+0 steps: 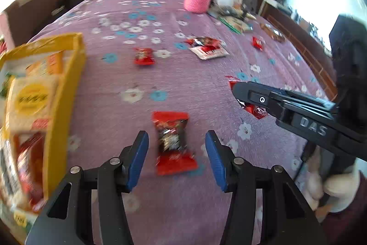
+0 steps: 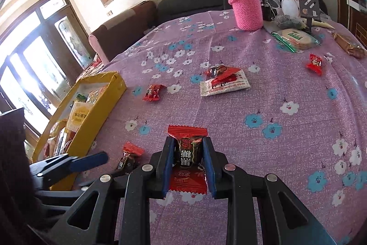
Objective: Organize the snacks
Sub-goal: 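Carry both red candies over the yellow box and open both tools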
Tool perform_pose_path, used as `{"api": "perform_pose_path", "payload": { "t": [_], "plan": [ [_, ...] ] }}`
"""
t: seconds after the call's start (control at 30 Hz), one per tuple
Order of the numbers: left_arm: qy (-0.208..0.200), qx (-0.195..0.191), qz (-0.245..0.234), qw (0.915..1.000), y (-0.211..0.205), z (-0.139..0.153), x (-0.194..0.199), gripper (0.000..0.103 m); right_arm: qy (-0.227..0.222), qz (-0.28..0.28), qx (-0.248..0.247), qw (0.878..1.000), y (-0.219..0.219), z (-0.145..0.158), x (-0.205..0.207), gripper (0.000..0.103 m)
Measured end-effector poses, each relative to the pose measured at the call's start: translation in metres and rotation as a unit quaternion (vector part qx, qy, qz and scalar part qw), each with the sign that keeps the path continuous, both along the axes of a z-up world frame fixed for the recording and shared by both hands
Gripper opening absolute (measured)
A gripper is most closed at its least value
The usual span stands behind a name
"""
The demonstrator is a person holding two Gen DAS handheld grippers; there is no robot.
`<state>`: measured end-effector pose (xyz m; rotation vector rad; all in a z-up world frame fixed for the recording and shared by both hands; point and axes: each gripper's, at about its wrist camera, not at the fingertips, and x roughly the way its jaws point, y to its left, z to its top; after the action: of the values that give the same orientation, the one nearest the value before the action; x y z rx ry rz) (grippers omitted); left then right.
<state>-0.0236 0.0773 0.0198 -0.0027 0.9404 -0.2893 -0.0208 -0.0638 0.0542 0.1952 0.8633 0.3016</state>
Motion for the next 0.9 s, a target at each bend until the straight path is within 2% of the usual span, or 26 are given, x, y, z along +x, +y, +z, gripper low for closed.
{"api": "perform_pose_path", "payload": {
  "t": [0.1,0.17,0.23,0.33,0.57,0.73,0.9],
  "plan": [
    [0.000,0.053,0.000,0.9986,-0.010,-0.008,0.007,0.047,-0.002,0.006,-0.001,1.000,0.001,0.001,0.001,0.026],
    [-0.005,0.060,0.001,0.9982,-0.008,-0.007,0.005,0.023,-0.006,0.011,-0.003,1.000,0.001,0.003,-0.001,0.026],
    [-0.004,0.048,0.000,0.9988,-0.004,-0.003,0.002,0.021,-0.010,0.013,-0.003,1.000,0.001,0.004,-0.002,0.026],
    [-0.013,0.051,0.004,0.9986,-0.001,0.001,-0.003,0.021,-0.012,0.014,-0.001,1.000,0.001,0.005,-0.003,0.026],
    [-0.037,0.003,0.026,0.9990,0.021,0.027,-0.025,0.022,-0.026,0.014,-0.004,1.000,0.004,0.010,-0.009,0.026],
    [-0.066,-0.039,0.081,0.9937,0.080,0.057,-0.056,0.022,-0.037,0.031,0.000,0.999,0.015,0.014,-0.016,0.026],
    [-0.079,-0.046,0.165,0.9819,0.156,0.062,-0.082,0.022,-0.043,0.071,0.019,0.996,0.049,0.031,-0.027,0.025]
  ]
}}
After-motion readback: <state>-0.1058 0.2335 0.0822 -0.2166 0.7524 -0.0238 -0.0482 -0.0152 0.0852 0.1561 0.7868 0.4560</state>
